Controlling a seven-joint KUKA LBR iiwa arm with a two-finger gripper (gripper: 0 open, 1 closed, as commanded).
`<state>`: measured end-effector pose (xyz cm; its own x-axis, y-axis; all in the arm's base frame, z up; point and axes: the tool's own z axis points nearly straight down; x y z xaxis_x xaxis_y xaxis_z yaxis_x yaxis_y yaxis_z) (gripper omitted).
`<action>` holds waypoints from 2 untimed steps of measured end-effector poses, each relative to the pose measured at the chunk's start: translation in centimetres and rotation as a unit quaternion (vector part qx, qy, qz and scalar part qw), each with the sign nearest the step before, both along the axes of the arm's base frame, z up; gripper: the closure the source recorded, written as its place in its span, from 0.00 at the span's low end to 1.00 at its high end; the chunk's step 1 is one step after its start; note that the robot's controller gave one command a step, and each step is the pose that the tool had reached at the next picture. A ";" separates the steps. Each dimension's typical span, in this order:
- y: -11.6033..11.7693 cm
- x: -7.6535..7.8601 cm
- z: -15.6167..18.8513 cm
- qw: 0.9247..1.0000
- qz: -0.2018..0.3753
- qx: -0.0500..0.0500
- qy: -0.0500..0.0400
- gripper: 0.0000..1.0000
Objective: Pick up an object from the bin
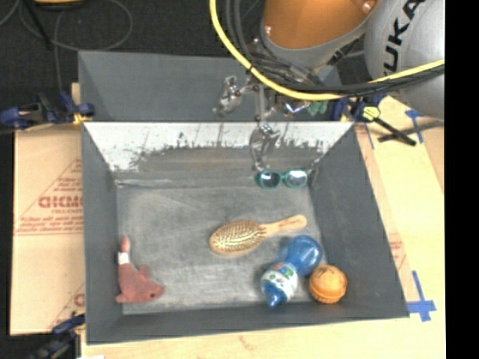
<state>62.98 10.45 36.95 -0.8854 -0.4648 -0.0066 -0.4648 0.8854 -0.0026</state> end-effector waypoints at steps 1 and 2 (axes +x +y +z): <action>-3.6 -0.7 -19.3 0.997 -0.072 0.002 0.000 1.00; -4.6 -1.0 -24.8 0.995 -0.095 0.002 0.001 0.00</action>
Offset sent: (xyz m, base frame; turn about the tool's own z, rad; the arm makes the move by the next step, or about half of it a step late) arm 0.0000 0.0000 0.0000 0.0000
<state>61.98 5.83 12.11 -0.9575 -0.2883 -0.0051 -0.2883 0.9576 0.0013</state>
